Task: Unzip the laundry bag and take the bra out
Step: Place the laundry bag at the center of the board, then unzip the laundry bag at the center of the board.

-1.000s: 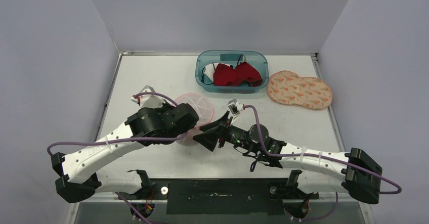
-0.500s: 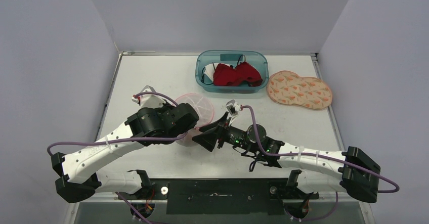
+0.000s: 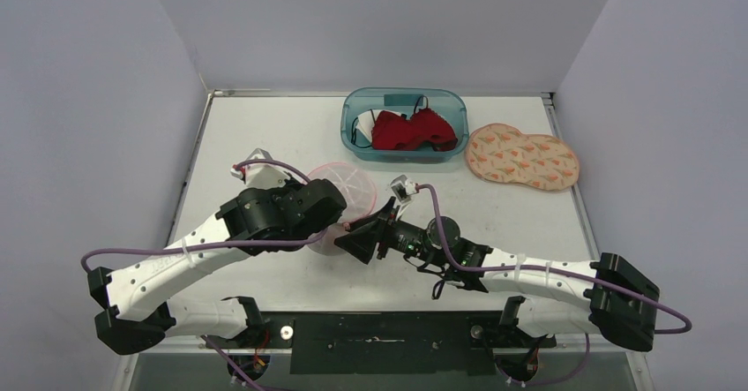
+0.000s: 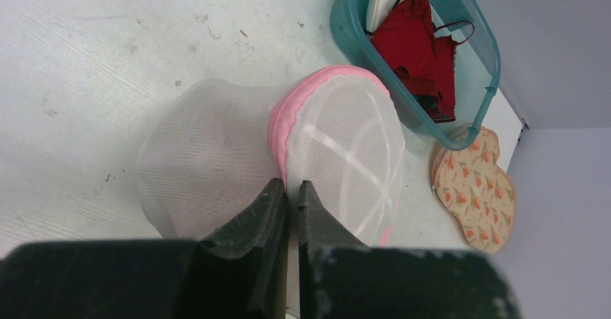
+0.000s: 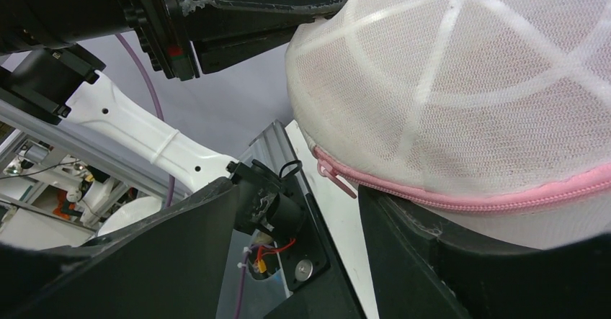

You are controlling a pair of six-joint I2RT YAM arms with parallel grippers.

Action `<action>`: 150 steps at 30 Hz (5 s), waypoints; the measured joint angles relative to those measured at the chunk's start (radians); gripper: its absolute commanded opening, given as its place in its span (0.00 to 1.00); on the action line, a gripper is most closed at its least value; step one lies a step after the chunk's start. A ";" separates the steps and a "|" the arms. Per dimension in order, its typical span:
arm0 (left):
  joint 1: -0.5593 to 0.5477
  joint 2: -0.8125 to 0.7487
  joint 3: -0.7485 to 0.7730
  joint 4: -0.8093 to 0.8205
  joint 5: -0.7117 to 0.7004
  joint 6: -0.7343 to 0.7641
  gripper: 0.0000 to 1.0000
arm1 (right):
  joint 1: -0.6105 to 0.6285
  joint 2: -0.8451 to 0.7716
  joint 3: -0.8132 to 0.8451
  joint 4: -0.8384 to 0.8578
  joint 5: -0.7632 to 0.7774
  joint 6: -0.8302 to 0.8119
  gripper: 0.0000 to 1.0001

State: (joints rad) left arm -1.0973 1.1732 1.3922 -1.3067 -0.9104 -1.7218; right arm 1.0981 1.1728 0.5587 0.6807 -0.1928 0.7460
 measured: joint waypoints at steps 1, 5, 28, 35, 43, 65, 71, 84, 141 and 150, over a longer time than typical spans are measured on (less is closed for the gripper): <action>0.000 -0.001 0.000 0.002 0.001 0.001 0.00 | 0.000 0.001 0.000 0.000 0.000 0.001 0.60; 0.000 -0.005 0.000 0.010 0.003 0.003 0.00 | 0.000 0.002 0.000 0.014 0.000 0.003 0.55; 0.000 -0.020 -0.022 0.049 0.014 0.016 0.00 | -0.012 -0.010 -0.040 0.045 0.044 0.023 0.29; 0.000 -0.022 -0.025 0.062 0.022 0.026 0.00 | -0.012 -0.017 -0.040 0.045 0.056 0.025 0.21; 0.000 -0.028 -0.032 0.079 0.025 0.029 0.00 | -0.012 -0.020 -0.045 0.045 0.059 0.025 0.05; 0.000 -0.125 -0.314 0.423 0.093 0.213 0.00 | -0.013 -0.183 -0.089 -0.352 0.277 -0.091 0.05; 0.037 -0.153 -0.528 0.747 0.208 0.434 0.00 | 0.015 -0.221 -0.143 -0.409 0.321 -0.141 0.05; 0.253 -0.106 -0.872 1.442 0.770 0.832 0.39 | 0.084 -0.330 -0.324 -0.482 0.419 -0.136 0.05; 0.006 -0.237 -1.036 1.388 0.513 0.340 0.00 | 0.167 -0.136 -0.266 -0.280 0.436 -0.114 0.05; 0.008 -0.293 -1.036 1.338 0.495 0.383 0.00 | 0.167 -0.268 -0.264 -0.475 0.531 -0.109 0.05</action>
State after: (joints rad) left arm -1.0893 0.8799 0.3565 0.0315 -0.4152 -1.3388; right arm 1.2652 0.9051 0.2947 0.2058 0.3382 0.6373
